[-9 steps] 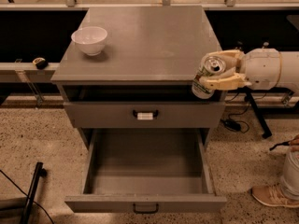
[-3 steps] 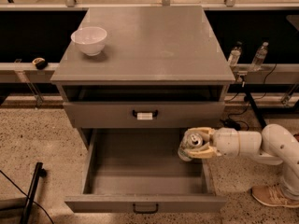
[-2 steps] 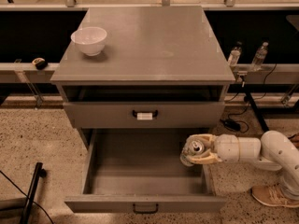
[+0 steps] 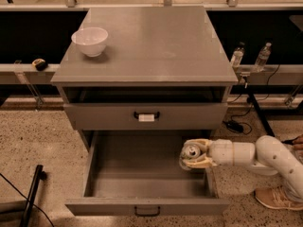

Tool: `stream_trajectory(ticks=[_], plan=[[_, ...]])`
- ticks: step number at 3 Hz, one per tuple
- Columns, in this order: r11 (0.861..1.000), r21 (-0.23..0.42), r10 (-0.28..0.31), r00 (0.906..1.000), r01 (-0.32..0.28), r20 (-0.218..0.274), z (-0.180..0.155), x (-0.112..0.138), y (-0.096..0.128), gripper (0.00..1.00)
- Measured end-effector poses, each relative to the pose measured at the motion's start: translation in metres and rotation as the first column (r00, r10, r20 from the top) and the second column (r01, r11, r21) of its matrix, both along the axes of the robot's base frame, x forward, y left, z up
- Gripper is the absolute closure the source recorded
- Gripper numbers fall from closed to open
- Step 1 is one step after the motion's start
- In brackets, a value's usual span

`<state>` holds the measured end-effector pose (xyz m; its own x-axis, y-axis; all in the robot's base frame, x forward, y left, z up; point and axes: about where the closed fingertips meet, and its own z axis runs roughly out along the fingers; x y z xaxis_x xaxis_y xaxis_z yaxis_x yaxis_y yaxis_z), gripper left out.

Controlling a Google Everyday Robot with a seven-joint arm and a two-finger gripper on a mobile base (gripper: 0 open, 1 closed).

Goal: Place 7up can into middle drawer

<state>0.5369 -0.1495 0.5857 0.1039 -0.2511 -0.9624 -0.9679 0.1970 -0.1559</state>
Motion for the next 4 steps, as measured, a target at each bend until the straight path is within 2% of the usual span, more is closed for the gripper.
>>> stream_trajectory(ticks=[1,2,3,4], plan=[[0.997,-0.078,-0.026,0.9997,0.026,-0.002,-0.055,0.013,0.043,1.0],[0.991,-0.131,-0.016,0.9996,0.013,-0.025,-0.095,0.024,0.077,1.0],[0.992,-0.126,0.023,0.9985,-0.029,-0.049,-0.12,0.028,0.103,1.0],[0.996,-0.079,0.036,0.9967,-0.042,-0.073,-0.137,0.03,0.115,0.81]])
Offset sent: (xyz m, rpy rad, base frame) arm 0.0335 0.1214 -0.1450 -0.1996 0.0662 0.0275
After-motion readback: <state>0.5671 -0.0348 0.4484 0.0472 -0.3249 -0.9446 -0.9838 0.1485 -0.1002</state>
